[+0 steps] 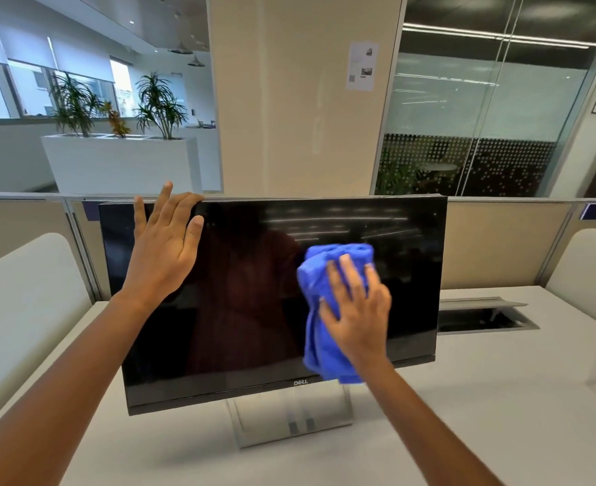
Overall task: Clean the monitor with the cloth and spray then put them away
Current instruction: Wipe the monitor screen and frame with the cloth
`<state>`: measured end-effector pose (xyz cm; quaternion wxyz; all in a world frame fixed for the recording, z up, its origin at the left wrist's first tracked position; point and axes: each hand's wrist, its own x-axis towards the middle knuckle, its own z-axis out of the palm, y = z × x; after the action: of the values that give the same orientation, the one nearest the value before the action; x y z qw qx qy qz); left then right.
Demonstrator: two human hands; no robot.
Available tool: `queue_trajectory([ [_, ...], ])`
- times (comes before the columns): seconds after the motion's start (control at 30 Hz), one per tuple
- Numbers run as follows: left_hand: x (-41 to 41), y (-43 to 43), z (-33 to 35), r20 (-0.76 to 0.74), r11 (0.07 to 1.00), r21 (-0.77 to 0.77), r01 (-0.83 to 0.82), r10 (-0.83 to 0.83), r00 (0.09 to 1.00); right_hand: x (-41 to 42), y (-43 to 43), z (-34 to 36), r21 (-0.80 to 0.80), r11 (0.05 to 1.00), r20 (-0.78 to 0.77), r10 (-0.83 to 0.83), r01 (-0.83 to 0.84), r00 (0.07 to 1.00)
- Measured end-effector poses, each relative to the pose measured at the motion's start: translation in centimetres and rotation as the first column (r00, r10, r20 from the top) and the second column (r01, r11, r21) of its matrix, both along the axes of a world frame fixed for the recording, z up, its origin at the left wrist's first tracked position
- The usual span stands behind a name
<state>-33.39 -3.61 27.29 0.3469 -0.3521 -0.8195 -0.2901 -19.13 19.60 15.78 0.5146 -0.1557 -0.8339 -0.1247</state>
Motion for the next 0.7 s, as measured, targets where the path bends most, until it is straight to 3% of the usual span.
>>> queue_trajectory([
  [0.1, -0.1, 0.1, -0.1, -0.002, 1.000, -0.003, 0.003, -0.003, 1.000, 1.0, 4.1, 2.8, -0.222, 0.971, -0.079, -0.106, 0.087, 0.991],
  [0.2, 0.0, 0.0, 0.0, 0.001, 1.000, 0.001, 0.004, -0.004, 1.000, 0.3, 5.0, 4.8, -0.445, 0.895, -0.179, -0.107, 0.016, 0.978],
  [0.3, 0.1, 0.1, 0.1, 0.009, 1.000, 0.016, 0.009, -0.009, 1.000, -1.4, 2.6, 5.9, -0.523, 0.851, -0.266, -0.111, -0.047, 0.957],
  [0.47, 0.1, 0.3, 0.1, 0.017, 0.999, 0.043, 0.014, -0.015, 1.000, -4.7, -4.6, 6.5, -0.307, 0.945, -0.220, 0.043, -0.111, 0.975],
  [0.7, -0.1, -0.1, 0.2, 0.018, 0.999, 0.028, 0.024, -0.024, 1.000, -7.4, -10.7, 5.0, 0.040, 0.970, -0.012, 0.242, -0.241, 0.970],
])
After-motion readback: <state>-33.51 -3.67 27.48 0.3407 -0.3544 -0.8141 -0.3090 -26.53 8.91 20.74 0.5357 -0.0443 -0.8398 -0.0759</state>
